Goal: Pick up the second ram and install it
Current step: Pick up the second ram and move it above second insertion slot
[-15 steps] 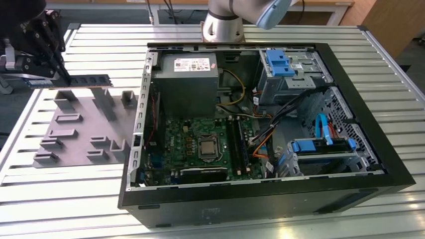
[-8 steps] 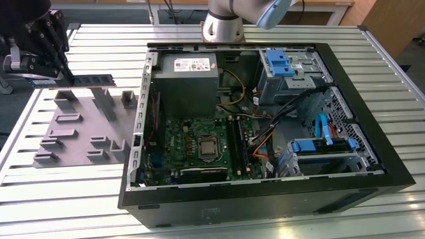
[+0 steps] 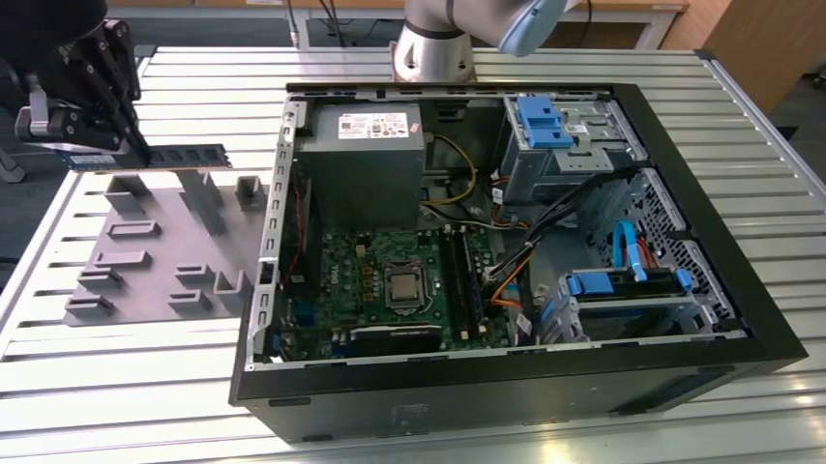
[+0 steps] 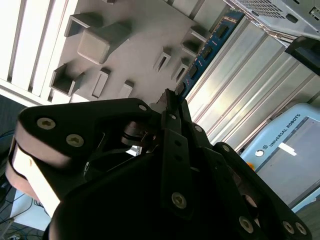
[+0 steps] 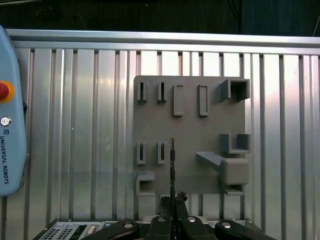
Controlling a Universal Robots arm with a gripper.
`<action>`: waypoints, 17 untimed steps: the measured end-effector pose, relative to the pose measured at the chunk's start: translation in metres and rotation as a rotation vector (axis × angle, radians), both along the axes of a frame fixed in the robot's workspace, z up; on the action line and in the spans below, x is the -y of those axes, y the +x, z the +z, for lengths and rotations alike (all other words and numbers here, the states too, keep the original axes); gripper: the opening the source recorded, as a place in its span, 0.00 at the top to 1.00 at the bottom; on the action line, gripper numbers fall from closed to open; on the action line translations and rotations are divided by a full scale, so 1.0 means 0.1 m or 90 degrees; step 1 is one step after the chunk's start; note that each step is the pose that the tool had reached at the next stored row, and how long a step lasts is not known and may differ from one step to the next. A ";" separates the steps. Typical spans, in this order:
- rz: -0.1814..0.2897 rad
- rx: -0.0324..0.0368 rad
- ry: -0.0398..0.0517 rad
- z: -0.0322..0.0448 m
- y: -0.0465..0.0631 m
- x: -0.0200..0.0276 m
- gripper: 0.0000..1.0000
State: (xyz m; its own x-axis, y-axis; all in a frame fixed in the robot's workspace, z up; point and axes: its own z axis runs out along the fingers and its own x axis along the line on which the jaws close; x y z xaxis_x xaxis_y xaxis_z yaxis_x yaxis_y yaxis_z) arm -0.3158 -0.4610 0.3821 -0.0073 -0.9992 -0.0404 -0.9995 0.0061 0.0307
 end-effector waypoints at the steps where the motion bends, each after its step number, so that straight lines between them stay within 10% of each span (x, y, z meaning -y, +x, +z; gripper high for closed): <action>1: 0.000 0.0000 0.0000 0.000 0.01 0.000 0.86; 17: 0.000 0.0000 0.0000 0.000 0.09 0.000 0.86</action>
